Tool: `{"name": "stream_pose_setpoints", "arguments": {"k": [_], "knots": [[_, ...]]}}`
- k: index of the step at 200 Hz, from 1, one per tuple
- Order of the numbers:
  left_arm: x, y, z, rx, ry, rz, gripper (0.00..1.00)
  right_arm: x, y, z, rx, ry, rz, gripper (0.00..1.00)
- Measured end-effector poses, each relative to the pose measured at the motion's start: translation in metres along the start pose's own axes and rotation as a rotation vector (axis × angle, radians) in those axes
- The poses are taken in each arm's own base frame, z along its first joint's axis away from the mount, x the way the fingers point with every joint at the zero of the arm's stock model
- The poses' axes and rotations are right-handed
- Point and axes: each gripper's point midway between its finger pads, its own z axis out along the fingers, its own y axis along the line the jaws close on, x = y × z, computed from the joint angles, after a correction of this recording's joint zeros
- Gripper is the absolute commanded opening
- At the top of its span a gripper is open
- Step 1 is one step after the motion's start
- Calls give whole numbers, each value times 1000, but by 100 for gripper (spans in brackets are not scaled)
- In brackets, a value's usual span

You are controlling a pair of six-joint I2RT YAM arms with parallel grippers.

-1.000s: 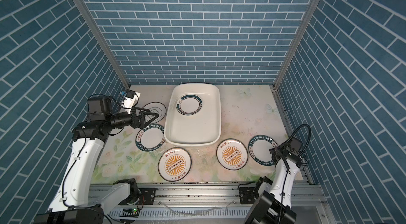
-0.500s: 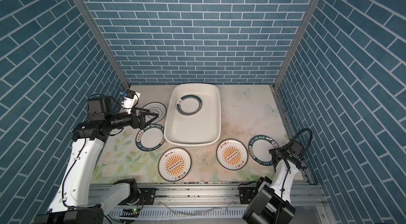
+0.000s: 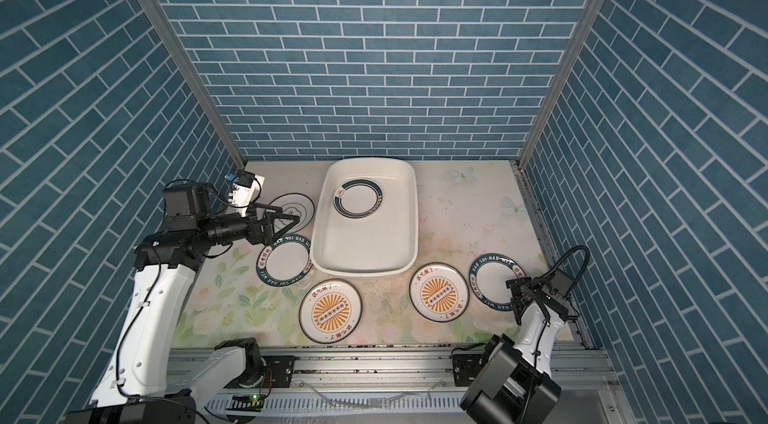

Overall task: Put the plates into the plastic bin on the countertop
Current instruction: 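Close the right gripper on the plate's rim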

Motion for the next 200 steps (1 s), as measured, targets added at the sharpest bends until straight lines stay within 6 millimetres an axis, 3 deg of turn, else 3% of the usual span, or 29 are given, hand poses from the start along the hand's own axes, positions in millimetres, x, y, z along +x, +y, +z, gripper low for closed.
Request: {"name": "stream_pose_setpoints", "arguments": {"k": [97, 200], "knots": [[-1, -3, -2, -1, -8, 12, 100, 2, 19, 13, -122, 58, -13, 65], [-1, -7, -4, 4, -13, 20, 100, 14, 22, 15, -164, 114, -26, 57]]}}
